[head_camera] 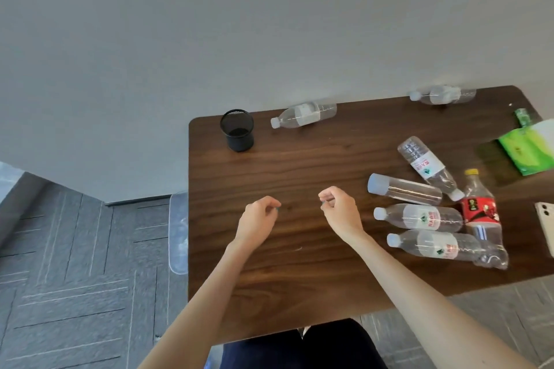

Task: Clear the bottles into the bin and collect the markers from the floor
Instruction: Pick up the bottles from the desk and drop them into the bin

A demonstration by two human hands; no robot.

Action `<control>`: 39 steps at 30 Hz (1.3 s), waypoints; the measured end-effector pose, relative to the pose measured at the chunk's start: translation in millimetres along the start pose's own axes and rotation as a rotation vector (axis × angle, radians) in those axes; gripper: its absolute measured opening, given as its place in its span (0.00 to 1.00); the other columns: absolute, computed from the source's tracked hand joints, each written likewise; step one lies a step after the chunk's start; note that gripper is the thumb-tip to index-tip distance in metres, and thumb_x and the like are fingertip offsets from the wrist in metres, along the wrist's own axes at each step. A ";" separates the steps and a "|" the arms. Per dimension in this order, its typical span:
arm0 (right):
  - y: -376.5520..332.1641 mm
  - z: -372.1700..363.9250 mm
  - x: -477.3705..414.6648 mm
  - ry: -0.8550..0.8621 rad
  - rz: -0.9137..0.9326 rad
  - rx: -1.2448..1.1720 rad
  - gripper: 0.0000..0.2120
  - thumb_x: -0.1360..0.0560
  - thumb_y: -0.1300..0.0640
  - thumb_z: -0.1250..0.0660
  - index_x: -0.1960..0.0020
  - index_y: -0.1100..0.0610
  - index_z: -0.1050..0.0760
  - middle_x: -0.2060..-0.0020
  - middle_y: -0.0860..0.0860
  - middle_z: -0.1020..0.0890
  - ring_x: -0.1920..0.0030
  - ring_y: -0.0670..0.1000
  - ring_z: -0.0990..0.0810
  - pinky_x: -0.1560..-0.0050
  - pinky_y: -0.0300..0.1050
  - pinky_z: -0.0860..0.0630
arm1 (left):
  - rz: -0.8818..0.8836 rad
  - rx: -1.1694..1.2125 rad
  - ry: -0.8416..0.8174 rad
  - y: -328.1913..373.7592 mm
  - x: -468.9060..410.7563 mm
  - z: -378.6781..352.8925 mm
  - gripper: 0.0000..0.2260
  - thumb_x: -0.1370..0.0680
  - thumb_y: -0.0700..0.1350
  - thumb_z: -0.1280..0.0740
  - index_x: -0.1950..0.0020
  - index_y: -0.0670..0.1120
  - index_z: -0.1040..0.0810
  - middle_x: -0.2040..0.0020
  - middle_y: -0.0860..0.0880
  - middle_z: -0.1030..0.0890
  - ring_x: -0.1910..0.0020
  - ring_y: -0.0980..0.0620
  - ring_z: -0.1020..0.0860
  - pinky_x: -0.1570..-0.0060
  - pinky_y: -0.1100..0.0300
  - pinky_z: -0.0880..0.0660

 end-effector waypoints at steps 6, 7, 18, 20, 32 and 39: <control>47.5 60.7 -12.1 0.010 0.011 0.039 0.10 0.23 0.65 0.38 0.48 0.52 0.24 0.50 0.46 0.20 0.51 0.47 0.20 0.49 0.42 0.23 | 0.018 0.008 -0.008 37.1 -1.1 -54.5 0.10 0.22 0.44 0.38 0.46 0.54 0.20 0.54 0.51 0.17 0.60 0.53 0.22 0.60 0.60 0.26; 53.4 69.5 -12.9 0.015 0.012 0.044 0.10 0.23 0.65 0.38 0.47 0.52 0.24 0.50 0.46 0.20 0.51 0.48 0.20 0.49 0.43 0.23 | 0.016 0.006 -0.012 41.7 -0.7 -61.7 0.10 0.23 0.44 0.38 0.46 0.54 0.20 0.54 0.51 0.17 0.58 0.53 0.21 0.58 0.58 0.25; 112.4 155.0 -17.4 0.127 -0.019 0.020 0.11 0.23 0.65 0.36 0.44 0.53 0.25 0.49 0.45 0.21 0.49 0.45 0.23 0.51 0.37 0.29 | -0.053 -0.073 -0.052 84.1 0.1 -115.7 0.11 0.21 0.44 0.39 0.43 0.53 0.21 0.46 0.52 0.19 0.51 0.51 0.20 0.58 0.58 0.24; 122.8 169.6 -20.9 0.123 0.002 0.026 0.11 0.23 0.65 0.37 0.44 0.54 0.25 0.49 0.46 0.22 0.49 0.46 0.23 0.50 0.39 0.28 | -0.074 -0.091 -0.050 95.1 2.5 -129.7 0.11 0.21 0.43 0.37 0.41 0.51 0.22 0.44 0.52 0.20 0.50 0.53 0.21 0.56 0.60 0.26; 168.6 221.1 -41.7 -0.087 0.304 0.167 0.09 0.23 0.63 0.35 0.45 0.54 0.25 0.47 0.47 0.21 0.49 0.44 0.23 0.54 0.33 0.29 | 0.177 -0.023 0.242 146.9 32.4 -235.3 0.31 0.25 0.52 0.30 0.25 0.51 0.39 0.28 0.46 0.37 0.30 0.44 0.39 0.35 0.47 0.37; 169.4 200.6 -25.8 -0.319 0.662 0.497 0.19 0.26 0.53 0.30 0.38 0.54 0.29 0.40 0.49 0.26 0.38 0.50 0.28 0.44 0.44 0.27 | 0.373 0.096 0.368 136.1 81.8 -272.0 0.34 0.25 0.55 0.31 0.24 0.52 0.44 0.25 0.45 0.42 0.27 0.43 0.44 0.32 0.43 0.40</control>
Point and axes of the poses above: each hand's wrist, its own x-axis away from the middle knuckle, its own z-axis out of the back of the hand, y = z × x, the point moved 10 cm from there along -x, towards the middle knuckle
